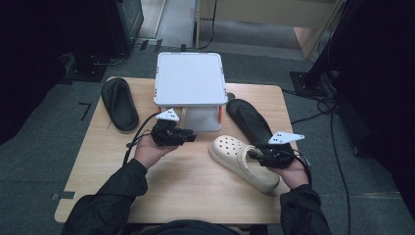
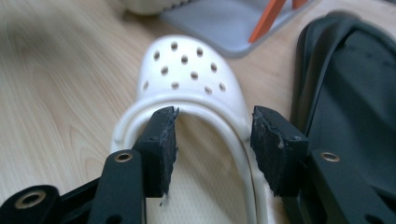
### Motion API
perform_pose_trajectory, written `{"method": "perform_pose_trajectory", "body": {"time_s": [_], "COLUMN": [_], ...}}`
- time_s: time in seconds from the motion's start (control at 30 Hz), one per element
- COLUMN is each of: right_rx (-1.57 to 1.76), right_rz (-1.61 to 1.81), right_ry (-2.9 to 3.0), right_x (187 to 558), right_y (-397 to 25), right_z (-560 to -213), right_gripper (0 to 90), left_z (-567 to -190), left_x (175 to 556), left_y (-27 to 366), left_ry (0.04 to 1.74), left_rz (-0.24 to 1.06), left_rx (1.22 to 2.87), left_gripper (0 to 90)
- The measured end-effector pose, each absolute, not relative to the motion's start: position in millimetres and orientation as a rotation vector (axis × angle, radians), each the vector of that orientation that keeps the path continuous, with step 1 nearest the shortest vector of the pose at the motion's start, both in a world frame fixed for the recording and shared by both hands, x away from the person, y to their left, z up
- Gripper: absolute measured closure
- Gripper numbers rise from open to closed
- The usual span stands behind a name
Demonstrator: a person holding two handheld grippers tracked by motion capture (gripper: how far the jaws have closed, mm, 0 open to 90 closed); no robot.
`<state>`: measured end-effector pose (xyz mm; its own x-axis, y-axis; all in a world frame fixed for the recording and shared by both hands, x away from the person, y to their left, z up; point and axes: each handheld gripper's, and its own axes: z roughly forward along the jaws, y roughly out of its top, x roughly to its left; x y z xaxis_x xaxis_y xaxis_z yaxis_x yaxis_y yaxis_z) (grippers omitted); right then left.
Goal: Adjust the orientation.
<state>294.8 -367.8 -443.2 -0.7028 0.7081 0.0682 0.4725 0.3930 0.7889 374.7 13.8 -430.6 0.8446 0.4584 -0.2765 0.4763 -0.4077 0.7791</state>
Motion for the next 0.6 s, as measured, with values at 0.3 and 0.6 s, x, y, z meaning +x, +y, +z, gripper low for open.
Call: {"method": "perform_pose_trajectory", "body": {"time_s": [0.3,0.6], "right_rx": [1.067,1.105], "right_rz": [1.130,1.132], "right_ry": [2.402,2.399], "right_x": [305,317], "right_y": [-377,-360], "right_z": [-456,-464], "right_gripper": [53.0,63.4], "left_z": [-435,-437], "left_x": [373,373], "left_y": [8,9], "left_ry": [0.664,0.675], "left_rz": [-0.027,-0.028], "left_rx": [2.073,2.068], "left_gripper": [69.5,69.4]}}
